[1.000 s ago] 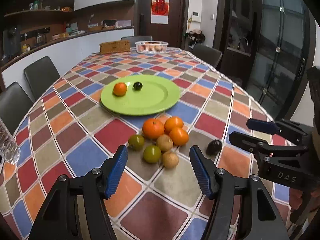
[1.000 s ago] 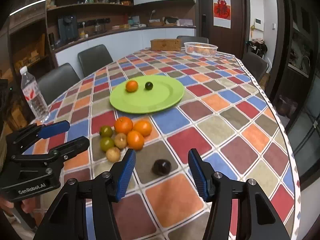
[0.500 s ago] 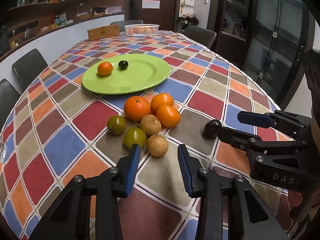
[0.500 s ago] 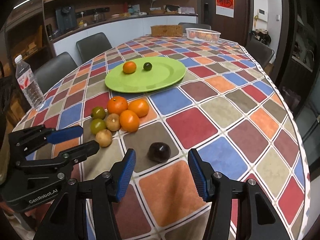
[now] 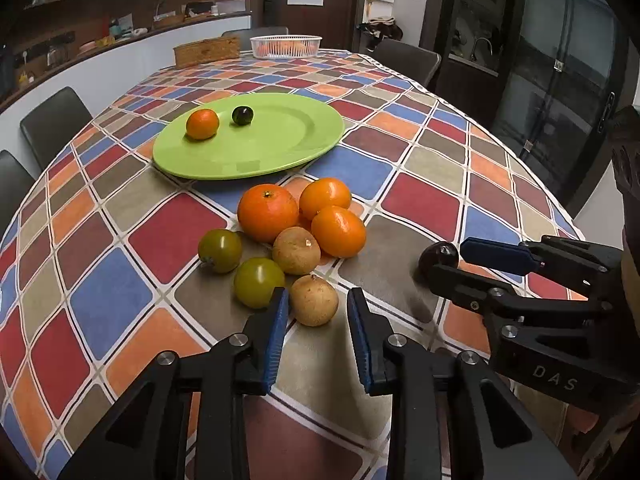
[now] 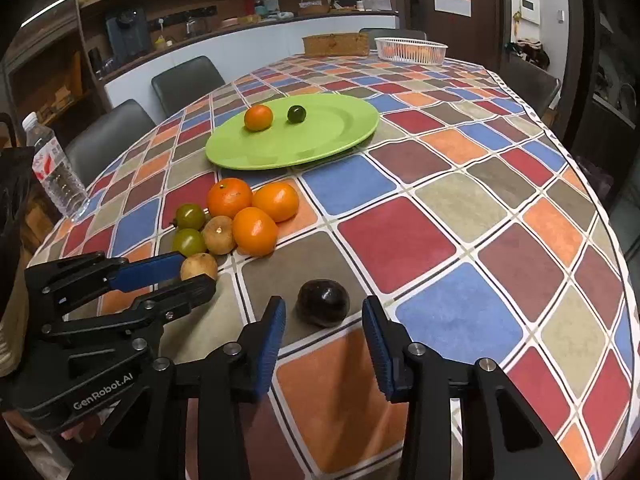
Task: Organize fruits
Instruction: 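Grasp a tan round fruit with the left tool while the right tool grasps a dark plum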
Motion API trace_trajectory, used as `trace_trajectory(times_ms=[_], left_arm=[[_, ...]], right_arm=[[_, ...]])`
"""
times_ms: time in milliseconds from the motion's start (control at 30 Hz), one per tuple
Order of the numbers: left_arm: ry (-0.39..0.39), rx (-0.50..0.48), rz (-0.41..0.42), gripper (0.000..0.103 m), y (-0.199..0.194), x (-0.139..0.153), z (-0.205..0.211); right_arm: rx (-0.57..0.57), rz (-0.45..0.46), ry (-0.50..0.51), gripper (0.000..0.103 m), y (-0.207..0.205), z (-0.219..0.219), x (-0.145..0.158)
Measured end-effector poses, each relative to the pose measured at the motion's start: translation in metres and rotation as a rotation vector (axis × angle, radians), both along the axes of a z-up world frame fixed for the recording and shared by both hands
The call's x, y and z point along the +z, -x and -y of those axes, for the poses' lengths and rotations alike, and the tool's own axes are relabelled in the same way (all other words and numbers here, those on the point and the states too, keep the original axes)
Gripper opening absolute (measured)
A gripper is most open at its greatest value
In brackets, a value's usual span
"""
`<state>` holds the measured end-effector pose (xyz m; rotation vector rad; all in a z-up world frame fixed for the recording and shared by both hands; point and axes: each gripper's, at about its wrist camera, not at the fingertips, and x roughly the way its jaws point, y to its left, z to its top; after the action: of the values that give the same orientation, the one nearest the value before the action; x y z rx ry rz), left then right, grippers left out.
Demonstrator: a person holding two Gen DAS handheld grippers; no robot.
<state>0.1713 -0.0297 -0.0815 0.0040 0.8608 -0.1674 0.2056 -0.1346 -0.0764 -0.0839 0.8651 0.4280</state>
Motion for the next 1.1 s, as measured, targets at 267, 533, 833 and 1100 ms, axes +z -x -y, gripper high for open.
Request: trace_trajectory(times_ms=[267,533,833,1100], left_arm=[[0.004,0.006,-0.014,0.026,-0.005,-0.003,-0.001],[0.003,0.000,0.027,0.026,0.001,0.010,-0.004],[0.014,-0.007,0.084,0.026,0.014,0.029,-0.006],[0.023,0.001,0.149,0.026,0.026,0.051,-0.015]], right_arm=[[0.000,-0.022,-0.001,0.031,-0.006,-0.001,-0.005],[0.008,-0.019,-0.015,0.029,-0.004,0.000,-0.002],[0.020,0.034,-0.030,0.029,0.011,-0.006,0.022],[0.027,0.094,-0.041,0.029,0.023,-0.011,0.045]])
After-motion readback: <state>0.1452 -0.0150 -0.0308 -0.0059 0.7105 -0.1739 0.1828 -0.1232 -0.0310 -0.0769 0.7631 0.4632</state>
